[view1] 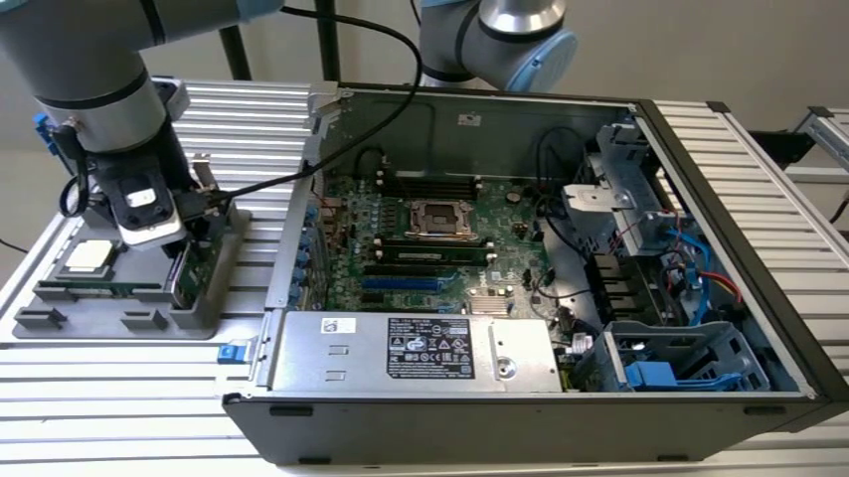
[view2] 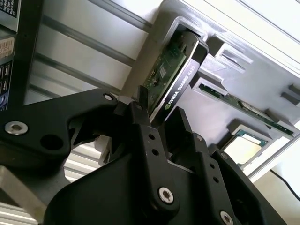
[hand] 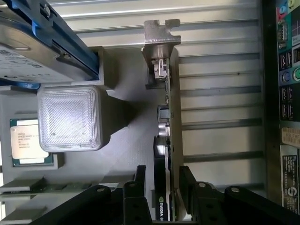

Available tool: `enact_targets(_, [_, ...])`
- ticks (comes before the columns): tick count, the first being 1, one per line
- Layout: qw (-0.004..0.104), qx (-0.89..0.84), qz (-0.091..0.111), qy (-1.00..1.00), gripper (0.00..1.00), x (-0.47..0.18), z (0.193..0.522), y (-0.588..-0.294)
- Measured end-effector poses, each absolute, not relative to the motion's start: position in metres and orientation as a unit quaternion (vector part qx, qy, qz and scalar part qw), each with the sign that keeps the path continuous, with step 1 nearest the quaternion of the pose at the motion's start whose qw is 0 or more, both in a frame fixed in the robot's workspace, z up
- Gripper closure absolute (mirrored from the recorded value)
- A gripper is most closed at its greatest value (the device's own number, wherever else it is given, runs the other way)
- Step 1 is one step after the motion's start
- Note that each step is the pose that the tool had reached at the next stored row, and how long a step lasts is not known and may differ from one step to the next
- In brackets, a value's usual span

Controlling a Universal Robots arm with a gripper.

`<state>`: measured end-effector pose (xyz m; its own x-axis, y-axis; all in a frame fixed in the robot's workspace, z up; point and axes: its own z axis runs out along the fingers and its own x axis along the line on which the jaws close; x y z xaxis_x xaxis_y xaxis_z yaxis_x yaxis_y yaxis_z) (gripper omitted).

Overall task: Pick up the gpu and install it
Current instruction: 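Pick up the gpu and move the gpu toward the slot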

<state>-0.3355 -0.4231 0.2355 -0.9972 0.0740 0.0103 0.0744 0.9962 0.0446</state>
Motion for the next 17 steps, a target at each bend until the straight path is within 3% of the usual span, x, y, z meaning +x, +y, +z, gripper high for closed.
enact_targets(17, [0.004,-0.037,-0.023,-0.999,0.0,-0.3355,0.2324,-0.4214])
